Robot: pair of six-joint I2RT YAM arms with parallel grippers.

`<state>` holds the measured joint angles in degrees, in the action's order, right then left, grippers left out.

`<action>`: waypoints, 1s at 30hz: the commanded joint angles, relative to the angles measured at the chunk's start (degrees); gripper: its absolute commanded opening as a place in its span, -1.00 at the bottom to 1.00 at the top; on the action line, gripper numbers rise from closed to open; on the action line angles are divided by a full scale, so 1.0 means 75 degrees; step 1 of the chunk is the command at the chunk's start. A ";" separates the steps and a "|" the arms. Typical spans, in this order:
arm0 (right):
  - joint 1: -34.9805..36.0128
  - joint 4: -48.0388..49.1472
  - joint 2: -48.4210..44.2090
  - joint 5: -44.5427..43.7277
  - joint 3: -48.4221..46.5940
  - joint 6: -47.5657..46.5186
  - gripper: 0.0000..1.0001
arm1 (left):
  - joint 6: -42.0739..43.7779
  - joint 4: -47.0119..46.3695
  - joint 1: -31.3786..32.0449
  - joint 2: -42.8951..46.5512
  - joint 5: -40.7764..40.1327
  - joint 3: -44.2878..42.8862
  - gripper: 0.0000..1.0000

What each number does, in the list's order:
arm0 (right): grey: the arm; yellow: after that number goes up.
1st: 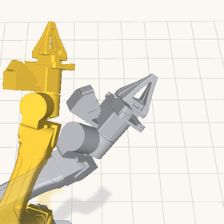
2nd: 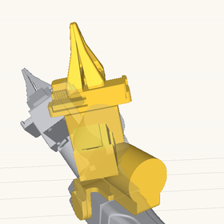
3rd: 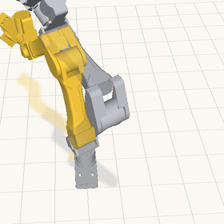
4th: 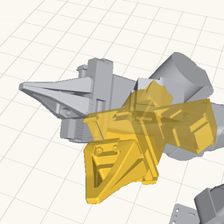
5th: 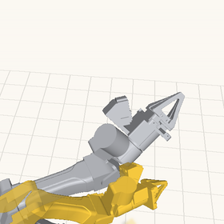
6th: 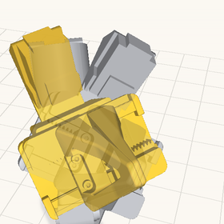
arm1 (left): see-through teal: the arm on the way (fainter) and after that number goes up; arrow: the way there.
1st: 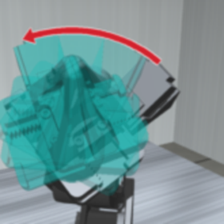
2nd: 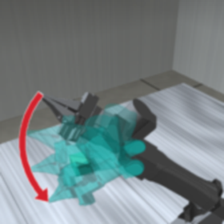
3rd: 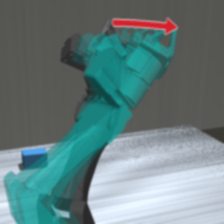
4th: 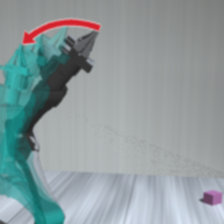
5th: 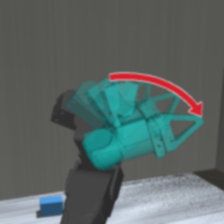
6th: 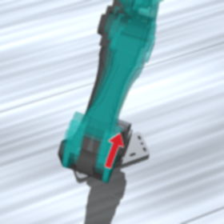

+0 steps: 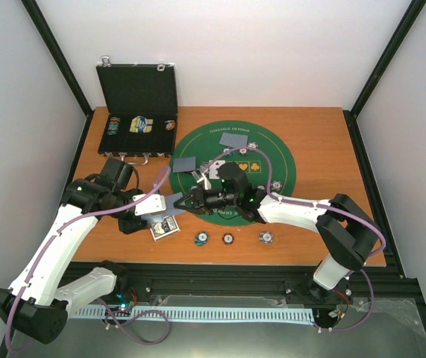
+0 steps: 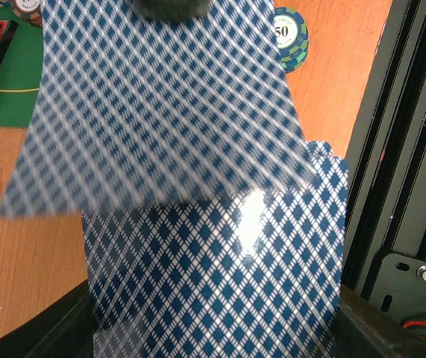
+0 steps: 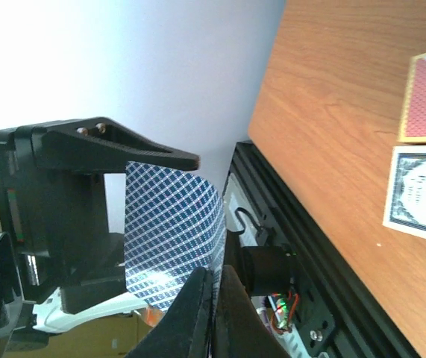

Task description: Distribute texas hold em gaming equipment

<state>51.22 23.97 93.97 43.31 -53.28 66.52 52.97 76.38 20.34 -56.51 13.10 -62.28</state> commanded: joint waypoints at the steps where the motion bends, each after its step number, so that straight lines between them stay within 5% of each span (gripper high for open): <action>1: -0.0310 -0.0757 -0.0533 -0.0185 0.0157 -0.0300 -0.94 | 0.0122 -0.0066 -0.0005 0.0060 0.0157 -0.0082 -0.69; 5: -0.1060 -0.2471 -0.0856 -0.0193 -0.0211 -0.1491 -0.94 | 0.0109 -0.0028 -0.0005 0.0059 0.0151 -0.0097 -0.69; 8: -0.1710 -0.5064 -0.0678 -0.0772 -0.1634 -0.3947 -0.94 | 0.0109 -0.0030 -0.0005 0.0075 0.0151 -0.0119 -0.69; 11: -0.1791 -0.7768 -0.0040 -0.3317 -0.3305 -0.6467 -0.94 | 0.0078 0.0004 -0.0005 0.0071 0.0161 -0.0141 -0.69; 13: -0.1789 -0.8250 0.0311 -0.5083 -0.3833 -0.7545 -0.94 | 0.0061 0.0009 -0.0005 0.0054 0.0159 -0.0135 -0.69; 19: -0.1498 -0.6031 0.0745 -0.9524 -0.3037 -1.1081 -0.94 | -0.0008 0.0010 -0.0005 0.0030 0.0151 -0.0122 -0.69; 30: -0.1026 -0.2033 0.1781 -0.9685 -0.1350 -1.5466 -0.94 | 0.0030 0.0064 -0.0005 0.0066 0.0082 -0.0181 -0.69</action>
<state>42.15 -5.91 106.26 -26.48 -66.81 -33.98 52.93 76.38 20.34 -56.51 13.32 -62.28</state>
